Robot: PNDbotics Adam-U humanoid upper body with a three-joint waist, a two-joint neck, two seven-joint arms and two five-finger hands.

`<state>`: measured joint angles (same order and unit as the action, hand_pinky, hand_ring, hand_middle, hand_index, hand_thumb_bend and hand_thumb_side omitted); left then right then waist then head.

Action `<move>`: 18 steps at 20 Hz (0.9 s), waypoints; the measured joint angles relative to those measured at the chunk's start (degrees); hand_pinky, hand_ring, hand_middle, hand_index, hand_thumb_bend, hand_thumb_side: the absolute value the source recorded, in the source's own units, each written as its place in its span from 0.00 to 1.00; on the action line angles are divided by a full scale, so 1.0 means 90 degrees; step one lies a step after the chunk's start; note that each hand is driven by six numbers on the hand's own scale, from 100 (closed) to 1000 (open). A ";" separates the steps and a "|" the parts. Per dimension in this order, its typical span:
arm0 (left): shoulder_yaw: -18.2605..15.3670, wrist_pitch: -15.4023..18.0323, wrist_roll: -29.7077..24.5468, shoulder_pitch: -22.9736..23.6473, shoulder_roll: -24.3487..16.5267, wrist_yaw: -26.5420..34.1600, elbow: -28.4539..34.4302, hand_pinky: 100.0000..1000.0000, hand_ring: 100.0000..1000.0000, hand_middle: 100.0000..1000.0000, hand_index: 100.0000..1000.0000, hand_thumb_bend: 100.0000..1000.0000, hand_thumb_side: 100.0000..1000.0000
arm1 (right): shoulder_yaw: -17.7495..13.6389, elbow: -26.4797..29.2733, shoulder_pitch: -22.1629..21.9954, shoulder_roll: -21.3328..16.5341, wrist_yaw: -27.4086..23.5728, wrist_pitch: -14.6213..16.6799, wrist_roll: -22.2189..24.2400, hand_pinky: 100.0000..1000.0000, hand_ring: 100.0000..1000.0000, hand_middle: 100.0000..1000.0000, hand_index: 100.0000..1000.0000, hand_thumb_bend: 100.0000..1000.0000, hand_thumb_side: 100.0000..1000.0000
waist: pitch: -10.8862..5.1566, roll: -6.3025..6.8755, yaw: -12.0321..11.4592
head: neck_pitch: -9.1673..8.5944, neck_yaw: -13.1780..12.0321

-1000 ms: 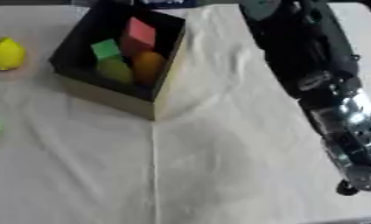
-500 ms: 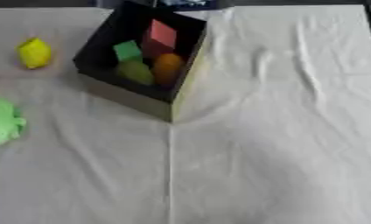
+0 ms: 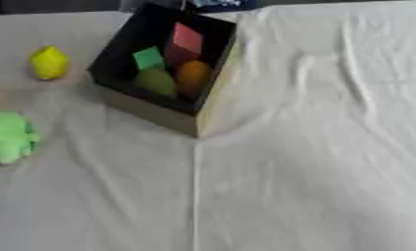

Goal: Pick up objects on the table and place them in the box.

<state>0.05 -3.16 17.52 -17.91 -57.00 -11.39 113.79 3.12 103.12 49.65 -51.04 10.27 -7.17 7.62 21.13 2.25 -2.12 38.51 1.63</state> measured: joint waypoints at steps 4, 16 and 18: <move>0.0090 0.0035 -0.0687 0.0140 -0.0070 -0.0385 0.0001 0.85 0.76 0.72 0.88 0.33 0.45 | -0.0069 0.0094 -0.0231 -0.0138 -0.0009 -0.0039 -0.0110 0.85 0.88 0.59 0.72 0.00 0.08 | -0.0045 0.0034 0.0038 | 0.0122 0.0070; 0.0274 -0.0105 -0.3156 0.0446 -0.0397 -0.1387 0.0002 0.88 0.83 0.79 0.92 0.39 0.24 | -0.0147 0.0162 -0.0590 -0.0362 0.0034 -0.0119 -0.0303 0.85 0.87 0.59 0.71 0.00 0.07 | -0.0150 0.0060 0.0072 | 0.0309 0.0374; 0.0325 -0.0226 -0.3460 0.0477 -0.0398 -0.1529 0.0002 0.88 0.84 0.80 0.92 0.39 0.21 | -0.0147 0.0161 -0.0591 -0.0362 0.0037 -0.0133 -0.0315 0.85 0.87 0.59 0.71 0.00 0.08 | -0.0150 0.0064 0.0083 | 0.0309 0.0354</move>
<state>2.98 -5.20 -13.62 -13.62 -60.58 -25.15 113.81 1.80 104.57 44.33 -54.29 10.60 -8.36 4.78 19.78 2.83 -1.37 41.29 4.81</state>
